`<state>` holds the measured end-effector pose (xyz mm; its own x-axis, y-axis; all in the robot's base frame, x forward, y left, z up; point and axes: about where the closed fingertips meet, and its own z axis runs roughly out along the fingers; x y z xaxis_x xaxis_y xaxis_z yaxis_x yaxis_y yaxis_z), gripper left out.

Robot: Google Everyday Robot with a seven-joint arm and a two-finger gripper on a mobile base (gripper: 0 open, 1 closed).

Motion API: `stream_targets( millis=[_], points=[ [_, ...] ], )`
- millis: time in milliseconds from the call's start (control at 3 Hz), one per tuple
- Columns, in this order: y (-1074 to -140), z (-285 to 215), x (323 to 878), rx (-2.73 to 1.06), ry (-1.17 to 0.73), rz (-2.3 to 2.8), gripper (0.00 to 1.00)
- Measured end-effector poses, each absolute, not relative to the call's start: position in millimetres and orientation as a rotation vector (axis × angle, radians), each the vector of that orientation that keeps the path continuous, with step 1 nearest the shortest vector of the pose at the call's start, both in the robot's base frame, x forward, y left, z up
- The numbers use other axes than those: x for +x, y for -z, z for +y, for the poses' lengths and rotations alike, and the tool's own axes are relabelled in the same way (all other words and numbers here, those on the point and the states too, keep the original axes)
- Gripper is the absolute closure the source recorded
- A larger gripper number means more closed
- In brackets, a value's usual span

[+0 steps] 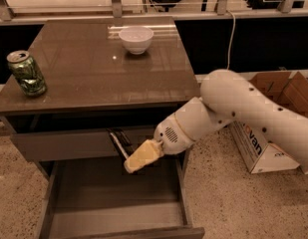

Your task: Pick rxbar chocolate from middle drawer and place on counter

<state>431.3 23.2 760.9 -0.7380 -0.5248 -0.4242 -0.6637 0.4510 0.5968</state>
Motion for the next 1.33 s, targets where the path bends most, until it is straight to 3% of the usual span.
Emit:
stream_targets(
  millis=[667,1333],
  points=[
    [-842,36,472,-1.133,-0.997,2.538,1.0],
    [-860,68,558,-0.882,-0.673,2.715,1.0]
  ],
)
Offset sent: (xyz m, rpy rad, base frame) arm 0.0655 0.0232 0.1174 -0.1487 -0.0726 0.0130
